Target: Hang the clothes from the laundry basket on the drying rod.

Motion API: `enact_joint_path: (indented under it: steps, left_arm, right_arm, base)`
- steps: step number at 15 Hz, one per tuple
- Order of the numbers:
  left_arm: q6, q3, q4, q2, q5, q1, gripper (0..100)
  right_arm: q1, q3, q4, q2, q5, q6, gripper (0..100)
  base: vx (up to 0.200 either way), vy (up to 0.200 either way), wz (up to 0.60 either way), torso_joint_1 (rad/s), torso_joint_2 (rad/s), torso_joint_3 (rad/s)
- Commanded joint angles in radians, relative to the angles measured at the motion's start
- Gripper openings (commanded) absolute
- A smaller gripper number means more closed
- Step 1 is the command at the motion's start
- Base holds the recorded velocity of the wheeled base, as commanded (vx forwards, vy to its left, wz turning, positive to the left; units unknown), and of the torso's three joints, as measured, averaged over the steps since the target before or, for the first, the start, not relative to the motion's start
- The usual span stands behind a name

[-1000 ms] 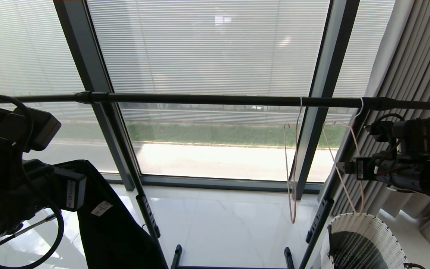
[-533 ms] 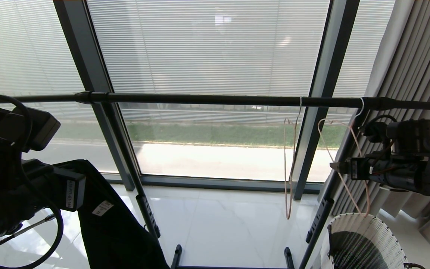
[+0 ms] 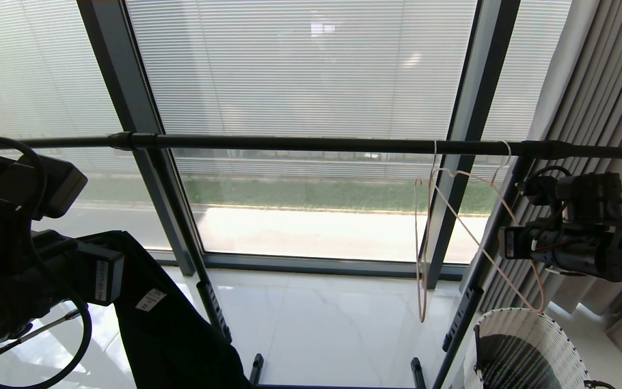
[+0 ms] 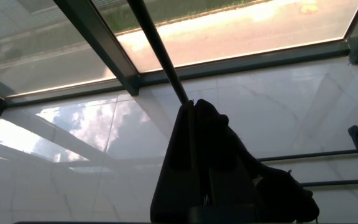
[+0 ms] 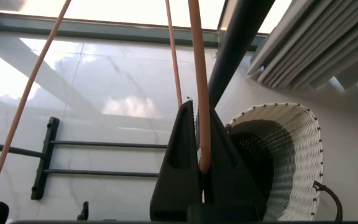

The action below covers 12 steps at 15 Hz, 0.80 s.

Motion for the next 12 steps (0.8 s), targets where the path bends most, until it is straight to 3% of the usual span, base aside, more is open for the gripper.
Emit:
enact_joint_path:
  steps: [1, 12]
  left_arm:
    - [0.0, 0.0, -0.001, 0.0, 0.001, 0.0, 0]
    - [0.0, 0.003, -0.001, -0.014, 0.001, 0.0, 0]
  right_arm:
    - [0.0, 0.0, -0.001, -0.005, 0.0, 0.0, 0]
    - [0.009, 0.005, -0.027, -0.157, 0.007, 0.006, 0]
  base:
    - [0.0, 0.0, 0.0, 0.0, 0.0, 0.0]
    - [0.0, 0.0, 0.0, 0.0, 0.0, 0.0]
